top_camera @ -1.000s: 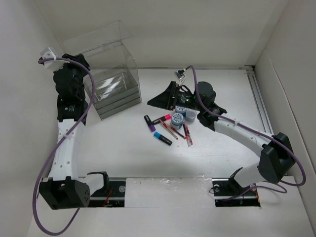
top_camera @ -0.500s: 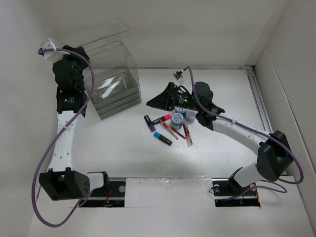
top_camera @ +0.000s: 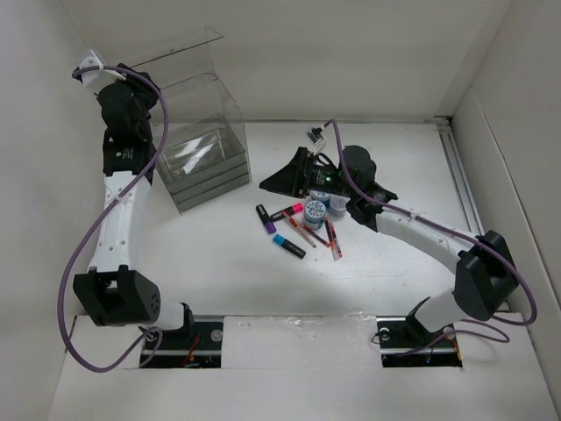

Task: Sort the stationery into containers
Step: Open the drawer, then grab a piece of stationery with the left arm

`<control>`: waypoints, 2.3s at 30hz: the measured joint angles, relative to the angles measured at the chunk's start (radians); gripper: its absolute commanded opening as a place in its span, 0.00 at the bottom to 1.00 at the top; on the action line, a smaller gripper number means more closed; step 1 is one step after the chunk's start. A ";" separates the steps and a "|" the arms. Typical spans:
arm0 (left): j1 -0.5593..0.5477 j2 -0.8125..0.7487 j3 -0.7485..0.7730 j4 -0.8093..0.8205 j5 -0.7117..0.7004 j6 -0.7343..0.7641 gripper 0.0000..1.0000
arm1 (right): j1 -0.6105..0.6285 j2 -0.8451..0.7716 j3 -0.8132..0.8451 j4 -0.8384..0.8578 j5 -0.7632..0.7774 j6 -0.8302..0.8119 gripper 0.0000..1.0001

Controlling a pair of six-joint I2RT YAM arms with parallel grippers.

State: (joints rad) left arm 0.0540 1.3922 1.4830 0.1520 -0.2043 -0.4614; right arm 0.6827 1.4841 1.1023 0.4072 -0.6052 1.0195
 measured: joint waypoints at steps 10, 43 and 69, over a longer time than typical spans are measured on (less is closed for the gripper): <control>0.000 0.077 0.088 -0.023 -0.047 0.013 0.55 | 0.000 0.031 0.000 -0.012 0.003 -0.008 0.86; 0.105 -0.015 -0.003 -0.040 0.072 -0.036 0.73 | 0.000 0.056 0.000 -0.019 0.004 -0.021 0.86; 0.048 -0.677 -0.654 -0.001 0.251 -0.251 0.25 | 0.021 -0.259 -0.035 -0.304 0.420 -0.132 0.17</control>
State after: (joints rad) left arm 0.1020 0.7151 0.8291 0.1509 0.0471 -0.7128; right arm 0.7036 1.2255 1.0672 0.1032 -0.1852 0.8879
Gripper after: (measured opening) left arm 0.254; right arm 0.136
